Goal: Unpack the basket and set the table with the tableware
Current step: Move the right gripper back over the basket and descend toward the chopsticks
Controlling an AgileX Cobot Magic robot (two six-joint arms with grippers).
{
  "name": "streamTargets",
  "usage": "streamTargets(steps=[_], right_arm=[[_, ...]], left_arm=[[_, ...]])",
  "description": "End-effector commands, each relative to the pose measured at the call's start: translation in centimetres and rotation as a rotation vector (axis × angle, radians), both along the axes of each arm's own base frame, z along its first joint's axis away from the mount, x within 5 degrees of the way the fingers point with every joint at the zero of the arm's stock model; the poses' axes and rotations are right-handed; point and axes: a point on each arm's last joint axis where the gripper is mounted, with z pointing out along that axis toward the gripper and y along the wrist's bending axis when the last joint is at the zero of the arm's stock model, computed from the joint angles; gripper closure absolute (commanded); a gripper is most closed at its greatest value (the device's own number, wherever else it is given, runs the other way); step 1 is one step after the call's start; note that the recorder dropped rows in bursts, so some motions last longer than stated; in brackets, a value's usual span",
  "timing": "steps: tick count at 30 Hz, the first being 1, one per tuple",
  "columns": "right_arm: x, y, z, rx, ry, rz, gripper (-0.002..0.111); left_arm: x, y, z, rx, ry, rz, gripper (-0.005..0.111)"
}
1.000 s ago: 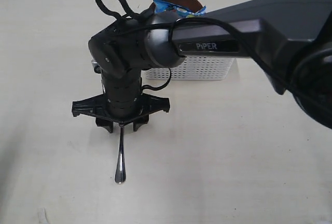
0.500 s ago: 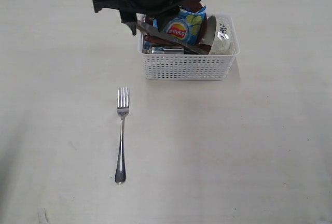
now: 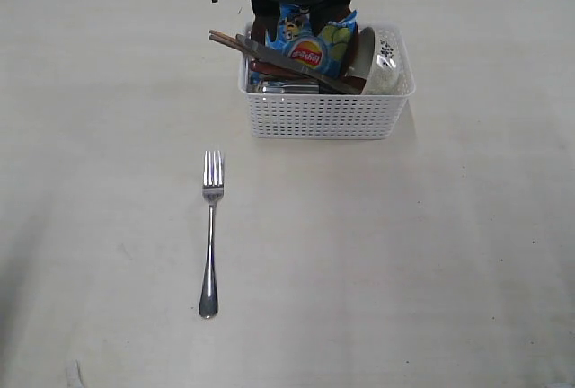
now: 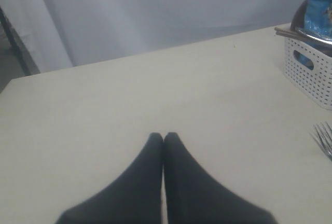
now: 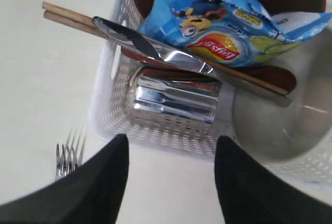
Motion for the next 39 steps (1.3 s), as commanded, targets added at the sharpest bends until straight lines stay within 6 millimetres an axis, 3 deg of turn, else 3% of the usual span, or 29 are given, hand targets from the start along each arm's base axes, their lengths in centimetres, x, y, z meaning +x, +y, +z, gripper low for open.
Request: streamTargets(steps=[1,16,39], right_arm=[[0.1,-0.4,0.7,-0.004,-0.020,0.003,0.059],[0.4,0.0,-0.7,-0.018,0.010,0.005,0.059],[0.7,0.2,-0.7,0.003,-0.022,0.014,0.059]], left_arm=[[0.0,0.0,0.0,-0.016,-0.007,0.004,0.107],[0.0,0.0,0.0,-0.016,-0.007,0.004,0.107],[0.0,0.0,0.0,-0.016,-0.007,0.004,0.107]])
